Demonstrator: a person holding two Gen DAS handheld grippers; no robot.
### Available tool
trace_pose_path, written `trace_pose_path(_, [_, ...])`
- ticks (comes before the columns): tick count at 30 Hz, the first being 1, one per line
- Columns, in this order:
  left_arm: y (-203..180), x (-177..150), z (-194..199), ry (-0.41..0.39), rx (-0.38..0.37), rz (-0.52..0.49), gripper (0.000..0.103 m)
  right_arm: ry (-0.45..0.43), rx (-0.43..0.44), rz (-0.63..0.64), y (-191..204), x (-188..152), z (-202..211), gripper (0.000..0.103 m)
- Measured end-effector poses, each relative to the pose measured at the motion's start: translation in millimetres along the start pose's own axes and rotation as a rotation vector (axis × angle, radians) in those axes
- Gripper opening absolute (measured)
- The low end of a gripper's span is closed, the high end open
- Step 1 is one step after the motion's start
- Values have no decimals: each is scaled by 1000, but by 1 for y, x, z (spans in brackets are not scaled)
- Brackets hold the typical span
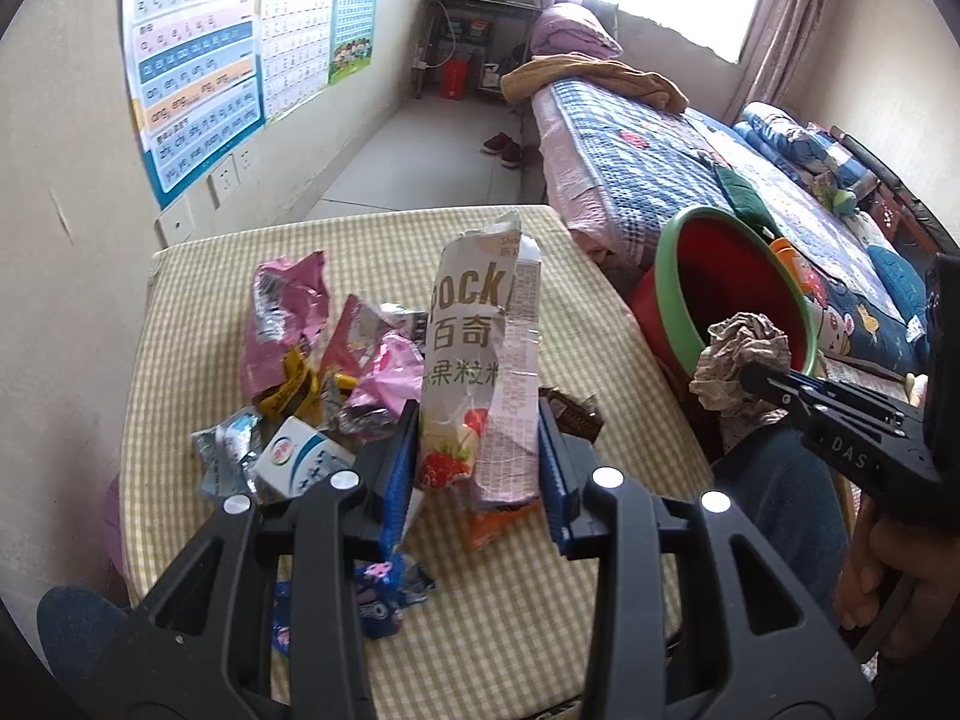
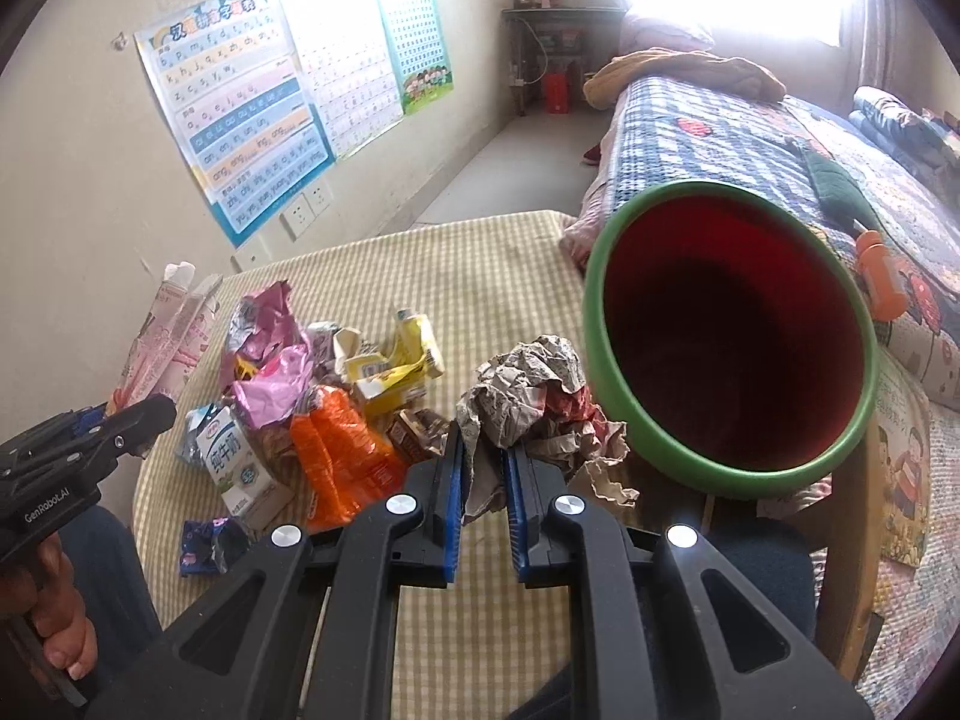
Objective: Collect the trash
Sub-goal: 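Carry the crumpled paper over the red bin and open the right tool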
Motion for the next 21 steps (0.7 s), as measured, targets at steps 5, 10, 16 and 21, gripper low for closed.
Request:
trace_pose_path(5, [-53,26,-12,5,-74,-70,35,-34,-35,-55,-44,11,14,13])
trace_pose_path(10, [-107,51,-29,15,-150,-128,35,-53,-78,-112,-94,22,23,13])
trace_pose_path(16, [-165,80,-52,34,-255,-183,36,-62,-107,-158,-145,33,24,13])
trace_pose_path(21, [-197,96,-84,68,-278,-216,37,-51,-113,-188,-171,38,12,13])
Point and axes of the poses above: each gripper's, at about its wrist camera, not at the fingertips, and z roughly against the way its jaws point, y to its left, x to its top, the point moved 7 cm from there along -z, roughly the way its jaws point, and after that the axes turned 9 degrees about y, right-handed, at the moved point
